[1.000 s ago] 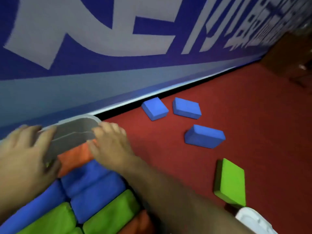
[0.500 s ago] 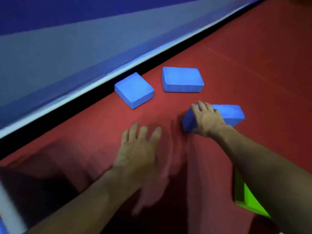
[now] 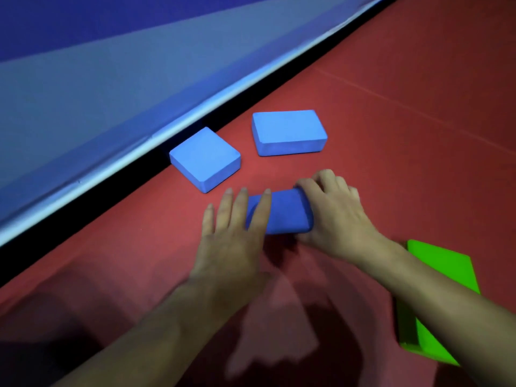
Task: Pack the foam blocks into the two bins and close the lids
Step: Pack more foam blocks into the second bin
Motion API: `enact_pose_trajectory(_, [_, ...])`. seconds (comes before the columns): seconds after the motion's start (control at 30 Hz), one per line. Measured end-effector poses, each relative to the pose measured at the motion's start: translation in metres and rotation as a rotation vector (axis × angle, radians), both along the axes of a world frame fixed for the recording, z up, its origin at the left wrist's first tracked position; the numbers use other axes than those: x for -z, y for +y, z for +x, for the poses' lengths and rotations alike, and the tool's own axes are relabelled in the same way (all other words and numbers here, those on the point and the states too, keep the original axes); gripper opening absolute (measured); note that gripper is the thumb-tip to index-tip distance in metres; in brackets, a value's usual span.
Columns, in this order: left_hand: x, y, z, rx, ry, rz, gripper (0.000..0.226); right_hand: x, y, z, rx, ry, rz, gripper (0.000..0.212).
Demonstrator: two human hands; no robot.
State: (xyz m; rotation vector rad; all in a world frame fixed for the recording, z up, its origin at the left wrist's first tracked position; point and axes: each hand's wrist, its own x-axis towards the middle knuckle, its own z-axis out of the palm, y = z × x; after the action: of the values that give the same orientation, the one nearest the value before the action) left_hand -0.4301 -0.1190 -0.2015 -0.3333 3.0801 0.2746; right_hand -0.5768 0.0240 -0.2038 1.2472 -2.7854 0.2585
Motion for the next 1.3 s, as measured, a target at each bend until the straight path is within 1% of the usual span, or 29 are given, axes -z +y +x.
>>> enact_pose_trajectory(0.03, [-0.002, 0.004, -0.003, 0.031, 0.047, -0.042, 0.125, -0.007, 0.001, 0.013, 0.006, -0.135, -0.108, 0.08])
enact_pose_trajectory(0.1, [-0.001, 0.008, -0.008, 0.072, 0.144, -0.117, 0.104, -0.006, 0.007, 0.032, -0.005, -0.367, -0.294, 0.083])
enact_pose_trajectory(0.13, [0.0, 0.009, -0.009, 0.068, 0.123, -0.153, 0.099, 0.001, 0.013, 0.039, -0.03, -0.438, -0.321, 0.087])
enact_pose_trajectory(0.17, [0.001, 0.01, -0.008, 0.065, 0.07, -0.171, 0.099, 0.01, 0.021, 0.044, -0.065, -0.477, -0.287, 0.091])
enact_pose_trajectory(0.2, [0.004, 0.012, -0.006, 0.063, 0.032, -0.175, 0.099, 0.02, 0.032, 0.045, -0.079, -0.477, -0.206, 0.095])
enact_pose_trajectory(0.23, [0.007, 0.015, -0.003, 0.066, 0.009, -0.176, 0.097, 0.034, 0.046, 0.04, -0.049, -0.437, -0.095, 0.098])
enact_pose_trajectory(0.27, [0.01, 0.019, -0.001, 0.066, -0.003, -0.171, 0.094, 0.049, 0.065, 0.032, 0.04, -0.368, 0.02, 0.099])
enact_pose_trajectory(0.3, [0.011, 0.024, 0.0, 0.066, -0.002, -0.167, 0.09, 0.064, 0.087, 0.021, 0.2, -0.308, 0.125, 0.1])
enact_pose_trajectory(0.33, [0.012, 0.029, 0.0, 0.077, 0.005, -0.168, 0.087, 0.08, 0.114, 0.01, 0.425, -0.292, 0.218, 0.103])
enact_pose_trajectory(0.4, [0.011, 0.038, -0.001, 0.088, 0.052, -0.186, 0.082, 0.103, 0.167, -0.004, 0.855, -0.395, 0.342, 0.117])
enact_pose_trajectory(0.43, [0.01, 0.042, -0.002, 0.087, 0.077, -0.19, 0.081, 0.113, 0.188, -0.006, 0.99, -0.464, 0.372, 0.123])
enact_pose_trajectory(0.47, [0.01, 0.045, -0.002, 0.084, 0.091, -0.189, 0.082, 0.122, 0.203, -0.004, 1.065, -0.507, 0.387, 0.127])
enact_pose_trajectory(0.5, [0.011, 0.049, -0.002, 0.08, 0.085, -0.189, 0.083, 0.128, 0.21, -0.001, 1.087, -0.521, 0.389, 0.126])
enact_pose_trajectory(0.53, [0.012, 0.052, -0.001, 0.078, 0.069, -0.194, 0.084, 0.13, 0.209, 0.004, 1.072, -0.514, 0.385, 0.121])
enact_pose_trajectory(0.6, [0.015, 0.058, 0.004, 0.076, 0.037, -0.204, 0.083, 0.128, 0.2, 0.017, 0.969, -0.48, 0.393, 0.107])
enact_pose_trajectory(0.7, [0.011, 0.058, 0.011, 0.057, 0.01, -0.232, 0.082, 0.114, 0.174, 0.055, 0.731, -0.409, 0.402, 0.088])
enact_pose_trajectory(0.77, [0.008, 0.051, 0.016, 0.051, 0.008, -0.258, 0.08, 0.101, 0.16, 0.075, 0.543, -0.369, 0.348, 0.076])
enact_pose_trajectory(0.83, [0.005, 0.043, 0.023, 0.031, -0.009, -0.272, 0.082, 0.094, 0.153, 0.065, 0.489, -0.346, 0.249, 0.07])
enact_pose_trajectory(0.87, [0.004, 0.039, 0.027, 0.016, -0.02, -0.272, 0.084, 0.093, 0.153, 0.054, 0.522, -0.342, 0.23, 0.077])
enact_pose_trajectory(0.9, [0.004, 0.037, 0.031, 0.003, -0.026, -0.274, 0.085, 0.091, 0.155, 0.041, 0.586, -0.4, 0.207, 0.091])
enact_pose_trajectory(0.93, [0.003, 0.037, 0.036, -0.008, -0.033, -0.275, 0.085, 0.092, 0.157, 0.029, 0.649, -0.544, 0.163, 0.108])
enact_pose_trajectory(0.97, [0.003, 0.037, 0.04, -0.016, -0.043, -0.274, 0.086, 0.096, 0.158, 0.023, 0.684, -0.726, 0.126, 0.121])
enact_pose_trajectory(1.0, [0.003, 0.039, 0.044, -0.018, -0.05, -0.269, 0.086, 0.099, 0.156, 0.023, 0.682, -0.876, 0.129, 0.127])
enact_pose_trajectory(1.03, [0.003, 0.04, 0.047, -0.017, -0.055, -0.261, 0.086, 0.101, 0.152, 0.025, 0.659, -0.961, 0.176, 0.129])
enact_pose_trajectory(1.07, [0.002, 0.04, 0.051, -0.017, -0.053, -0.256, 0.083, 0.105, 0.148, 0.028, 0.641, -0.998, 0.211, 0.129])
enact_pose_trajectory(1.13, [0.0, 0.038, 0.058, -0.024, -0.028, -0.271, 0.077, 0.102, 0.138, 0.038, 0.608, -0.986, 0.221, 0.123])
enact_pose_trajectory(1.17, [-0.002, 0.035, 0.063, -0.028, -0.01, -0.288, 0.075, 0.098, 0.131, 0.044, 0.597, -0.944, 0.227, 0.124])
enact_pose_trajectory(1.23, [-0.012, 0.029, 0.073, -0.043, 0.002, -0.331, 0.076, 0.083, 0.113, 0.062, 0.58, -0.776, 0.245, 0.121])
enact_pose_trajectory(1.3, [-0.028, 0.021, 0.09, -0.091, 0.016, -0.342, 0.082, 0.066, 0.095, 0.085, 0.513, -0.588, 0.177, 0.115])
